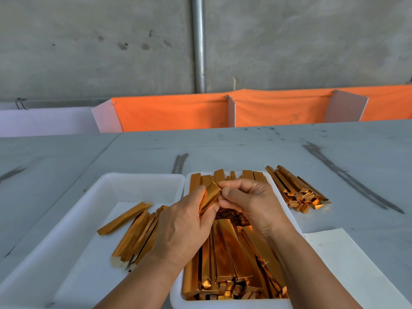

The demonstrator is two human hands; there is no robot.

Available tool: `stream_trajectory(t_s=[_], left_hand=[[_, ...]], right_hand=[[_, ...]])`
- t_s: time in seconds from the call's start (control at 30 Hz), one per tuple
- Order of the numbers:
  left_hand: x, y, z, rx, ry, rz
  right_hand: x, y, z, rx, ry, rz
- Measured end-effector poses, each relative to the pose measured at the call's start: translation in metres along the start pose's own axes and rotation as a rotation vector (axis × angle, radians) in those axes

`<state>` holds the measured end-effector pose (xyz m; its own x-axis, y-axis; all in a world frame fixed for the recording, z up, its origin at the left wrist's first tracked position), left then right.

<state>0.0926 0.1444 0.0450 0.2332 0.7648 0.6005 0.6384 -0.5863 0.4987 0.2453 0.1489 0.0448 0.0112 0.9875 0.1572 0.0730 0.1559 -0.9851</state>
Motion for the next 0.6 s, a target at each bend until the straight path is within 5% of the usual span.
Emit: stream_trajectory(t_s=[0.6], left_hand=[[-0.0004, 0.0033, -0.0008, 0.010, 0.007, 0.021]], right_hand=[[0.0026, 0.0038, 0.0014, 0.140, -0.017, 0.081]])
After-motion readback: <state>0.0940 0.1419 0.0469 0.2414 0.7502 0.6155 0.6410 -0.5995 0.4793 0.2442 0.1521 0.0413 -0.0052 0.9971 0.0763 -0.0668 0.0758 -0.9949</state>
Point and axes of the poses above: each hand's wrist, its own x-axis towards the middle knuckle, its own z-axis out of the palm, y = z × x, the point moved 4 cm from there along x, towards the middle knuckle, and after that the axes turned 15 degrees about -x, right-handed, at the moved point
